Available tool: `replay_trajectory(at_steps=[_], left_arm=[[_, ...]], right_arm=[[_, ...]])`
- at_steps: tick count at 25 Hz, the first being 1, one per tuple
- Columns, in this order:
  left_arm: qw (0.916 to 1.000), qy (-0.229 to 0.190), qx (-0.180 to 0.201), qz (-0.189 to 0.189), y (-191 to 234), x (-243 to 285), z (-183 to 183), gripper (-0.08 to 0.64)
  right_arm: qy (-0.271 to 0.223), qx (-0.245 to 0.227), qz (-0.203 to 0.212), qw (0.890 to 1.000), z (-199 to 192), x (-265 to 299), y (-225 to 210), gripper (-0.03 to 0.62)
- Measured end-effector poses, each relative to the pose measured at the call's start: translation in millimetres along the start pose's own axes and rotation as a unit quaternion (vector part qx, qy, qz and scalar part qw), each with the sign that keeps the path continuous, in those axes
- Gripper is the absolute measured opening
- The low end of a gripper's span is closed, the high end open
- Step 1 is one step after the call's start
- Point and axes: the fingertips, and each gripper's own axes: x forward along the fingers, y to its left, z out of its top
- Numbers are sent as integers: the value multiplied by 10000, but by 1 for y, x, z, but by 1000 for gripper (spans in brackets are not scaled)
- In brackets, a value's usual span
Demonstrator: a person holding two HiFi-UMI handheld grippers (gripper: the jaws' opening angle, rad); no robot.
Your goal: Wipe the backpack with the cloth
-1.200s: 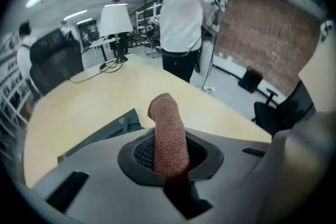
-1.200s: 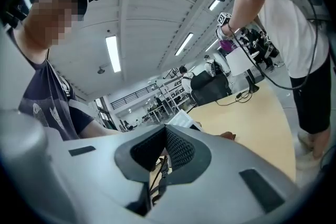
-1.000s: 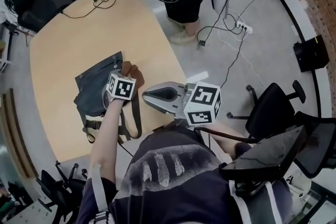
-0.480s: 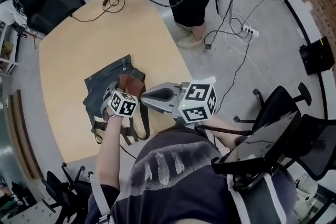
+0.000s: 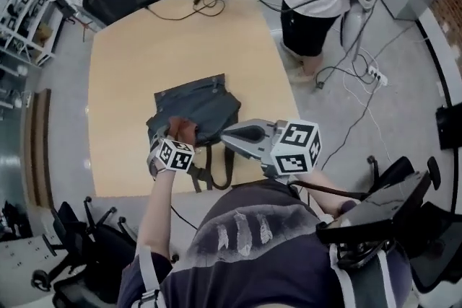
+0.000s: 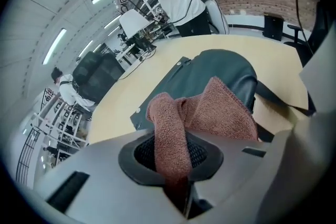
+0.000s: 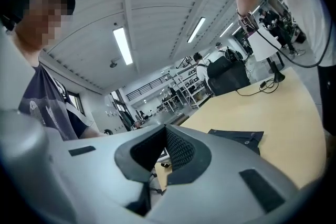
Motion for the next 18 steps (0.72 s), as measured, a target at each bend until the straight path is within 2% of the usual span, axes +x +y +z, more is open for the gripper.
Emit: replay_trajectory(at_steps=[5, 8, 10, 12, 14, 16, 18], left_arm=[[9985, 80, -518, 168, 38, 1, -38, 58], [9955, 377, -793, 343, 64, -5, -79, 58], [9868, 601, -1415, 511, 90, -11, -112, 58], [9687, 628, -2275, 771, 126, -19, -137, 58], [9511, 537, -2836, 1097, 160, -25, -145, 58], [9455, 499, -2944, 1301, 181, -22, -140, 58], [9490, 533, -2854, 1233, 185, -7, -131, 58]], right_arm=[[115, 31, -10, 9999, -4, 18, 3, 3], [219, 18, -18, 9998, -7, 27, 8, 3], [319, -40, 25, 9995, -5, 33, 10, 3], [393, -62, 25, 9992, -5, 38, 10, 3], [465, -69, 11, 9989, -6, 40, 10, 3], [511, -81, -4, 9987, -7, 40, 9, 3], [528, -105, -48, 9985, -7, 38, 10, 3]])
